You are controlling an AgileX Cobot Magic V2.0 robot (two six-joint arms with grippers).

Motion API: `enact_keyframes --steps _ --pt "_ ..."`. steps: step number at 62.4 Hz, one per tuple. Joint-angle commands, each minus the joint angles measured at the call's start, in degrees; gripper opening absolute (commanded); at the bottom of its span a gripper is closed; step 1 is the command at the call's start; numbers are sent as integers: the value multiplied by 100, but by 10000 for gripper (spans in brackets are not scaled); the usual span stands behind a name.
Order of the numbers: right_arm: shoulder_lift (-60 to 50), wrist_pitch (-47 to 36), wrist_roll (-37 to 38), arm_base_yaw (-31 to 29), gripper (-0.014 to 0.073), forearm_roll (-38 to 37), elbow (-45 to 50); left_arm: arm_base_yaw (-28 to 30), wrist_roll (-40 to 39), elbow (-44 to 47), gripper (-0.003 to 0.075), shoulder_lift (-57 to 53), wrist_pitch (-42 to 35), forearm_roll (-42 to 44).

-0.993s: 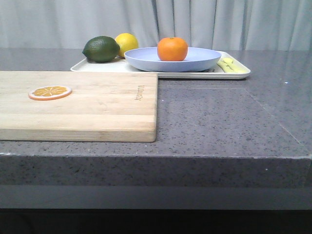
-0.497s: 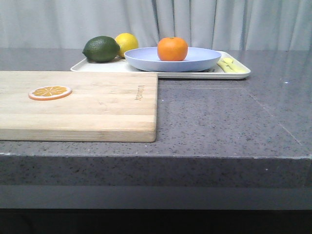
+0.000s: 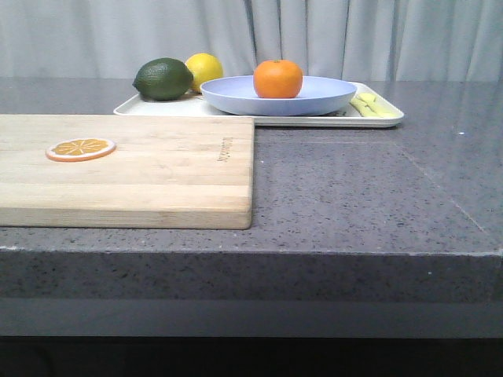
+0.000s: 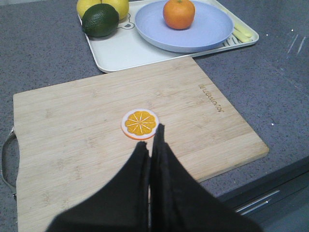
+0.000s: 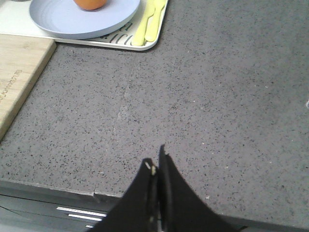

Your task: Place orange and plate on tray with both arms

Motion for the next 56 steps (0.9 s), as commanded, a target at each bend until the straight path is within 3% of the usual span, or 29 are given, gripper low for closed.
enact_keyframes --steps 1,13,34,47,56 --pt "30 -372 -72 6 -68 23 -139 11 -11 -73 -20 -16 -450 -71" --pt "30 -360 -72 6 -68 23 -139 372 -11 550 -20 -615 -996 -56" --pt "30 -360 -72 6 -68 23 -139 2013 -11 2954 -20 -2428 -3501 85" --pt "30 -360 -72 6 -68 23 -139 2211 -11 4039 -20 -3198 -3969 -89" --pt "30 -349 -72 6 -68 23 -139 2211 -11 4617 -20 -3303 -4686 -203"
